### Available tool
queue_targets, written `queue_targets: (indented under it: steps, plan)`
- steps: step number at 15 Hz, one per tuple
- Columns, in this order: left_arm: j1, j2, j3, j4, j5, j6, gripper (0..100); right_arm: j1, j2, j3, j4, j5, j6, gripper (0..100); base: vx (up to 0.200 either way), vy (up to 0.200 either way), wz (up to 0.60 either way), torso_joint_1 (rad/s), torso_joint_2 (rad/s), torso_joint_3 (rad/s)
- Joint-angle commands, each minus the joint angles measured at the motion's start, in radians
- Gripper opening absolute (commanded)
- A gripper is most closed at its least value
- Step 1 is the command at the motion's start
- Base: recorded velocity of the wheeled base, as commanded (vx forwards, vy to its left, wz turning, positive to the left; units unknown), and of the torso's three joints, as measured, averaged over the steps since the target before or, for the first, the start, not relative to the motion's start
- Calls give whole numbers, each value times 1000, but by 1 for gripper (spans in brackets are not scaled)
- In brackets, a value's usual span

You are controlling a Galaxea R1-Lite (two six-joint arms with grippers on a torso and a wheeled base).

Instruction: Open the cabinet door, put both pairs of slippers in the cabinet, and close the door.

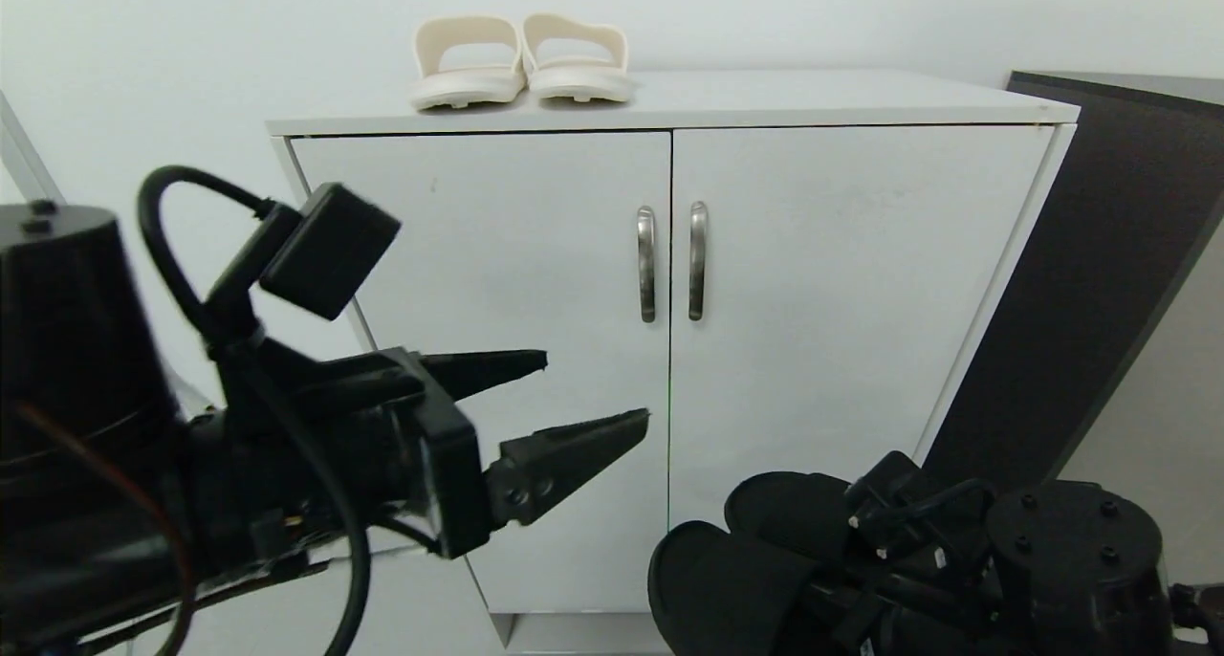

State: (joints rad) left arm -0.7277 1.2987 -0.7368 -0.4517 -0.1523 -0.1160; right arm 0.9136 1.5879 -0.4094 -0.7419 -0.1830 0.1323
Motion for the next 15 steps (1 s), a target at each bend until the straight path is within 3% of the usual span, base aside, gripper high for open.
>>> queue_targets:
  steps: [1, 3, 4, 6, 8, 10, 15]
  plan:
    - [-9, 165, -136, -7, -7, -1, 100, 1, 3, 0, -2, 0, 1, 0, 0, 0, 0, 0, 0, 0]
    - [-9, 251, -230, -4, -42, -4, 100, -1, 3, 0, -2, -1, 1, 0, 0, 0, 0, 0, 0, 0]
    - [-9, 283, -273, -1, -55, -25, 100, -2, 4, 0, -2, -1, 1, 0, 0, 0, 0, 0, 0, 0]
    - [-7, 323, -345, 7, -116, -93, 100, -10, 6, -5, -2, 0, 0, 0, 0, 0, 0, 0, 0, 0]
    - [5, 344, -412, 57, -214, -156, 100, -16, 14, -8, -2, 2, 0, 0, 0, 0, 0, 0, 0, 0]
    - [27, 379, -483, 82, -251, -197, 100, -16, 26, -9, -5, 5, 0, 0, 0, 0, 0, 0, 0, 0]
    - [54, 412, -512, 80, -220, -206, 100, -16, 50, -8, -53, 5, -13, 0, 0, 0, 0, 0, 0, 0]
